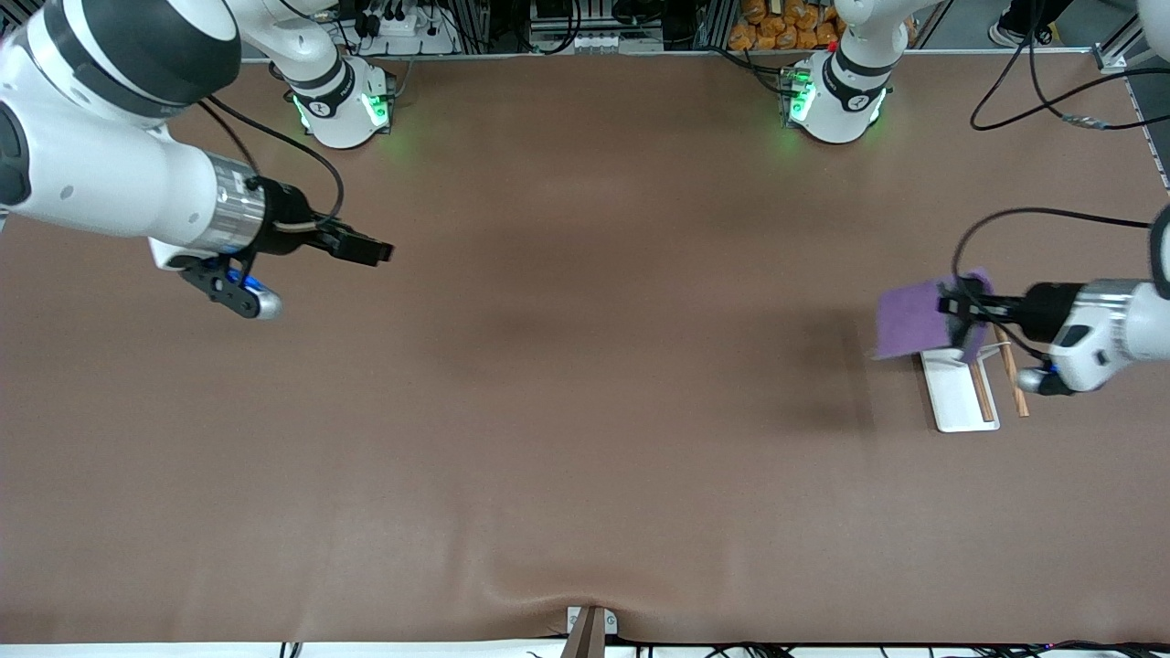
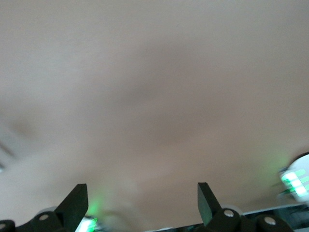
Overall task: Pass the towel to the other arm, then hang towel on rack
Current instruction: 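Lower the towel over the wooden sticks with the left gripper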
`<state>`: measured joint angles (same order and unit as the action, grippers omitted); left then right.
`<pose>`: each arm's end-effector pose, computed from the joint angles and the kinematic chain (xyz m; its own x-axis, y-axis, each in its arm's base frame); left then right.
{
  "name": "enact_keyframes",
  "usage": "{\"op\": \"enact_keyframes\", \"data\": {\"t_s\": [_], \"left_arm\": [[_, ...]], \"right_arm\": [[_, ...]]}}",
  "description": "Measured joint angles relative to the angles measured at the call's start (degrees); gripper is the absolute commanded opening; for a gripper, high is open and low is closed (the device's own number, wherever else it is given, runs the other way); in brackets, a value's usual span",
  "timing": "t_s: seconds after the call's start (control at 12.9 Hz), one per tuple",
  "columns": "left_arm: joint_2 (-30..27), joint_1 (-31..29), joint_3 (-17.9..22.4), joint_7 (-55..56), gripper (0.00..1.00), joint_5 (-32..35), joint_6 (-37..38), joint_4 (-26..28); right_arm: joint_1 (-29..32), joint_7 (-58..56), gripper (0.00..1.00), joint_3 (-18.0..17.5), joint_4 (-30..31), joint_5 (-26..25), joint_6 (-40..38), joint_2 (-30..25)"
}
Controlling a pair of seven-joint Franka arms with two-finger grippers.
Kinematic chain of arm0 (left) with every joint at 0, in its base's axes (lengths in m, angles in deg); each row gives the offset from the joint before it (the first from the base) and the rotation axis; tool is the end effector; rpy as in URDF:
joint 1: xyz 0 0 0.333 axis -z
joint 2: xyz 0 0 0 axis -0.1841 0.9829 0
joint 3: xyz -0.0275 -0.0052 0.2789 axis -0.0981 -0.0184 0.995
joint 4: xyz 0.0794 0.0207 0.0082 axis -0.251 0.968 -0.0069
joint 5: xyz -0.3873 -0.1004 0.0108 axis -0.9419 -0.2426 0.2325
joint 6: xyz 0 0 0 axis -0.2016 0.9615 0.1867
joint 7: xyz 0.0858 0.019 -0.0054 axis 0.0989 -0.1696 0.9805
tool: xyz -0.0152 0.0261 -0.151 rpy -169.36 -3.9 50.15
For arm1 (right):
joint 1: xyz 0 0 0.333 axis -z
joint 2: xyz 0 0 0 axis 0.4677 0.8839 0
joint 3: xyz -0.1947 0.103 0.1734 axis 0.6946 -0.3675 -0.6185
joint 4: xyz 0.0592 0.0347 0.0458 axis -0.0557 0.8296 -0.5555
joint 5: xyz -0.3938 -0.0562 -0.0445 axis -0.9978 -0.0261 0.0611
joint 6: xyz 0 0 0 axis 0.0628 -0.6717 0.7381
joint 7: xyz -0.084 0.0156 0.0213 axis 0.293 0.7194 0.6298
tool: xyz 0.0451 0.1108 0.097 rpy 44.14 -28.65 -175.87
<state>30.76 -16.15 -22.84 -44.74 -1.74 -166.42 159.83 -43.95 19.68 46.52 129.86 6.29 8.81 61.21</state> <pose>0.5925 0.0592 0.3122 0.9186 -0.0262 -0.3942 0.1407 -0.9106 0.3885 0.5458 0.2007 0.4814 0.8510 -0.3661 -0.3766 -0.4392 -0.8892 -0.1282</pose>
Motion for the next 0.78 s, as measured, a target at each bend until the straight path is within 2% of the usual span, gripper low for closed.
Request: {"op": "enact_keyframes", "data": {"t_s": [0.23,0.47,0.78], "left_arm": [[1.1,-4.0,0.0,-4.4,0.00,0.7,-6.6,3.3],[1.1,-4.8,-0.1,-8.8,0.00,1.1,-10.5,4.1],[1.7,-8.2,-0.1,-14.9,0.00,4.8,-12.3,4.9]], "right_arm": [[2.0,-11.9,1.00,0.0,0.0,-6.9,-1.3,-0.8],[7.7,-24.7,1.00,0.1,0.0,-10.3,-1.4,-2.3],[13.7,-31.4,1.00,0.2,0.0,-14.1,-1.9,-4.6]]}}
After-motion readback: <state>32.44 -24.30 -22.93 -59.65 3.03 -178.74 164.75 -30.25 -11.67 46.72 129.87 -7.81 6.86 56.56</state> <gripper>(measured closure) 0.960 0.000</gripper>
